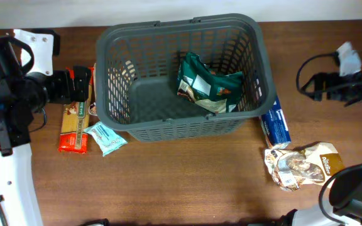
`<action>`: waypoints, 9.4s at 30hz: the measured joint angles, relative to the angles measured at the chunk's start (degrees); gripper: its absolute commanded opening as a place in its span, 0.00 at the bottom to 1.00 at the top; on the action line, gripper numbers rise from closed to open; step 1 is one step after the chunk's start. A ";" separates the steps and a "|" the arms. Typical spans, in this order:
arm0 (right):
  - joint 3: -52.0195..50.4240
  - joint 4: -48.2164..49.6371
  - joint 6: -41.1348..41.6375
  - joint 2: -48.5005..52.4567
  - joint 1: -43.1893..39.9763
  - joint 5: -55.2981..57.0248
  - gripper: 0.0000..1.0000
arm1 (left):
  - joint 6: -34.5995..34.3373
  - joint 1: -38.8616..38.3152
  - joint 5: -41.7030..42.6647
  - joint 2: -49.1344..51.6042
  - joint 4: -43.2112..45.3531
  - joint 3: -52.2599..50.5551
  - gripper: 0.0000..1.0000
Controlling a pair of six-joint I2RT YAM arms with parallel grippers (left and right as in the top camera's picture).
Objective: Pack container
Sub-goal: 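Grasp the blue box with the right gripper and lift it, then move the blue box over the basket and drop it inside, then grasp the clear brown-labelled pouch with the right gripper and lift, then carry the clear pouch into the basket and open the right gripper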
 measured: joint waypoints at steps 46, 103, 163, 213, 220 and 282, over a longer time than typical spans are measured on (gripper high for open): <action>-32.30 32.46 9.97 -0.90 16.09 14.01 0.52 | 0.00 0.00 0.00 0.00 0.00 0.00 0.99; 45.07 -15.08 -20.65 9.38 49.09 0.61 0.49 | 0.00 0.00 0.00 0.00 0.00 0.00 0.99; -16.35 -1.46 45.51 -27.93 13.05 31.06 0.99 | 0.00 0.00 0.00 0.00 0.02 0.04 0.99; -57.92 39.30 73.70 -15.43 6.01 34.12 0.54 | 0.00 0.00 0.00 0.00 0.00 0.04 0.99; -55.82 37.88 73.88 -14.19 6.01 33.79 0.35 | 0.00 0.00 0.00 0.00 0.00 0.04 0.99; 19.37 22.62 1.53 11.78 61.05 21.49 0.54 | 0.00 0.00 0.00 0.00 0.00 0.04 0.99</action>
